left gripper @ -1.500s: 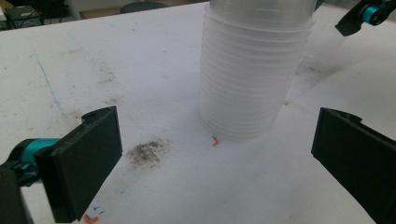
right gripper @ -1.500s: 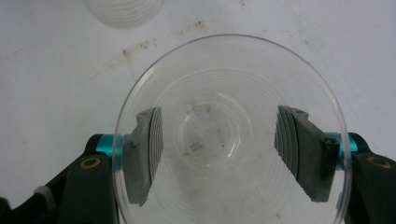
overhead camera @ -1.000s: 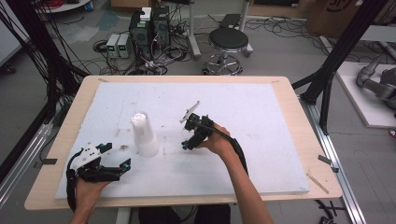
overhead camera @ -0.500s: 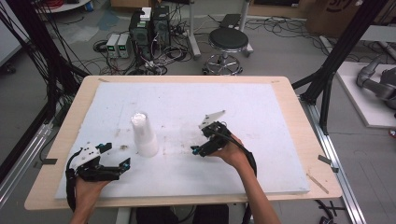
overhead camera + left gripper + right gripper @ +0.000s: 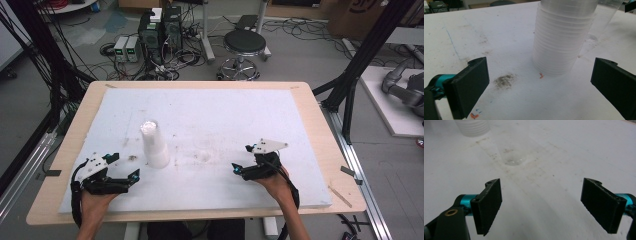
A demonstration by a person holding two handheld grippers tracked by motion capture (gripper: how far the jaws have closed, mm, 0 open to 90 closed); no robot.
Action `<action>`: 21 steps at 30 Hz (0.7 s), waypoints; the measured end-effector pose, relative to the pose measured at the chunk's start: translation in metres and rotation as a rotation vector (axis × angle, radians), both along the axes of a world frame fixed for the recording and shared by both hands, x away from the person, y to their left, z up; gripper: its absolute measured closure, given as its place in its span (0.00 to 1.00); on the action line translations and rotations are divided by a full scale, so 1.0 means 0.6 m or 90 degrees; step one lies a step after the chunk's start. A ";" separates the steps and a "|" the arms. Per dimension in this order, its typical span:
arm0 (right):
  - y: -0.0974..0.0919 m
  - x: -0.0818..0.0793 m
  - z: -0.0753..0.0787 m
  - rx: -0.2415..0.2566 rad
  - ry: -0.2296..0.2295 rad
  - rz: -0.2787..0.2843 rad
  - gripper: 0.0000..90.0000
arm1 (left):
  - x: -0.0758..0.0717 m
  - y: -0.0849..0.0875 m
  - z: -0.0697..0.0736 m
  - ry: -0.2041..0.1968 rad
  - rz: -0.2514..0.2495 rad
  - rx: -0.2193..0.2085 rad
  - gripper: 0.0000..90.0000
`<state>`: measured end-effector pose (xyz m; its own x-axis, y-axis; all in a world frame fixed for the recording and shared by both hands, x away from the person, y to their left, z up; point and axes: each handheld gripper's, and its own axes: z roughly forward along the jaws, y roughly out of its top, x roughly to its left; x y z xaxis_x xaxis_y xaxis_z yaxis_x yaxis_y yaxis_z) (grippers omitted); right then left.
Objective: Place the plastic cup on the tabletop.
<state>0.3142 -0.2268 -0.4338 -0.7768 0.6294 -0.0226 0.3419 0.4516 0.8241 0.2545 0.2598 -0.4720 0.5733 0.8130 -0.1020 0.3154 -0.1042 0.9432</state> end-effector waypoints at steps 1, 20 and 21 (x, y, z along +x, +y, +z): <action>-0.007 -0.003 -0.005 0.005 -0.008 -0.008 0.19 | 0.000 0.000 0.000 -0.001 0.001 0.001 0.02; -0.054 -0.017 -0.034 0.088 -0.034 -0.093 0.19 | -0.005 -0.003 0.000 -0.017 0.001 0.013 0.02; -0.055 -0.018 -0.034 0.092 -0.036 -0.094 0.19 | -0.005 -0.003 0.000 -0.017 -0.001 0.013 0.02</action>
<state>0.3032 -0.2596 -0.4544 -0.6755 0.7365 0.0356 0.3471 0.2751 0.8966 0.2516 0.2581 -0.4721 0.5769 0.8139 -0.0691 0.2892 -0.1244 0.9491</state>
